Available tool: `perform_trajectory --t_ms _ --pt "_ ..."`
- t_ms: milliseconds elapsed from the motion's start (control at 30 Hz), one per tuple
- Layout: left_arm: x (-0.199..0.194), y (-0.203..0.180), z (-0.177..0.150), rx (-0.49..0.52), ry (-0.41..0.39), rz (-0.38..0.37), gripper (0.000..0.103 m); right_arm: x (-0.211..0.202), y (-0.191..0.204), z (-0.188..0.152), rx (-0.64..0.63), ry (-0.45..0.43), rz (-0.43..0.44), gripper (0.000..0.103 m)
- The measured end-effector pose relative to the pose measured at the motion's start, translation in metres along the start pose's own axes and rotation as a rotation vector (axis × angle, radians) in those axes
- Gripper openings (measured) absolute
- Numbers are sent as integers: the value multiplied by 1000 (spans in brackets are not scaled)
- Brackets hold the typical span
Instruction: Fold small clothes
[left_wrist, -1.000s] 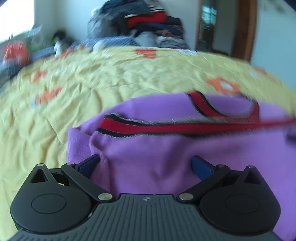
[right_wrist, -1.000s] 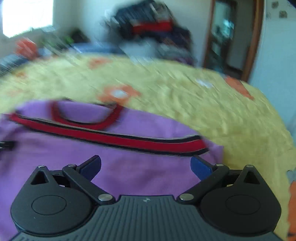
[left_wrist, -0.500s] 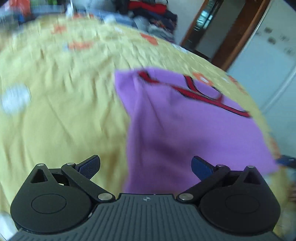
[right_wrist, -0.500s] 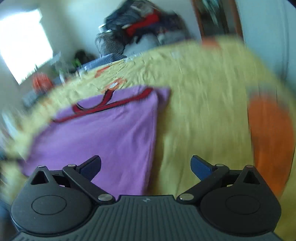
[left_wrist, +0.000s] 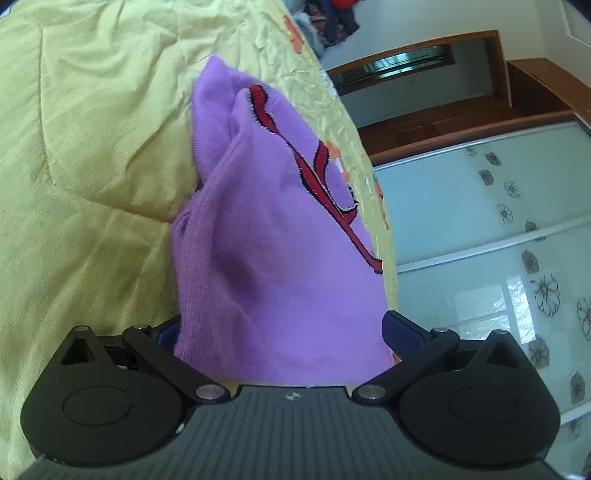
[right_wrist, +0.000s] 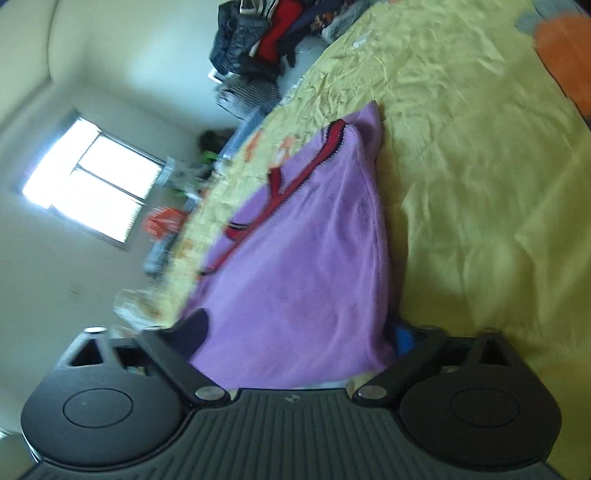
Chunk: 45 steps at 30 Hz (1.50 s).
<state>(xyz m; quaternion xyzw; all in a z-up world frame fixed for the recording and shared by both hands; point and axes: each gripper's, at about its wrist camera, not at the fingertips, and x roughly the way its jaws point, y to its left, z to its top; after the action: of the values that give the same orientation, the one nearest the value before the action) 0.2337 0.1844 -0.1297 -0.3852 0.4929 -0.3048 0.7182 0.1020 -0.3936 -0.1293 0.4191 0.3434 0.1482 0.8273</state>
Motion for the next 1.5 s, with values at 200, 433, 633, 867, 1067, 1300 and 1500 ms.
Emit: perform_trajectory --t_ms 200,433,633,867,1067,1300,1500 --pt "18 -3 3 24 78 105 5 19 3 0 -1 5 13 10" --pt "1 -18 -6 65 -10 28 5 -16 2 7 156 -114 277 8" --pt "-7 -21 -19 67 -31 9 4 -45 -3 -4 168 -145 284 8" --pt "-26 8 -54 -19 -21 11 5 -71 -33 -33 180 -131 118 8" --pt "-75 15 -58 -18 -114 182 41 -111 25 -33 -196 -228 -345 83" --pt "-22 -78 -20 302 -200 257 103 3 117 -43 -539 -136 -363 93" --pt "86 -90 15 483 -224 607 101 109 138 -54 -683 -22 -575 95"
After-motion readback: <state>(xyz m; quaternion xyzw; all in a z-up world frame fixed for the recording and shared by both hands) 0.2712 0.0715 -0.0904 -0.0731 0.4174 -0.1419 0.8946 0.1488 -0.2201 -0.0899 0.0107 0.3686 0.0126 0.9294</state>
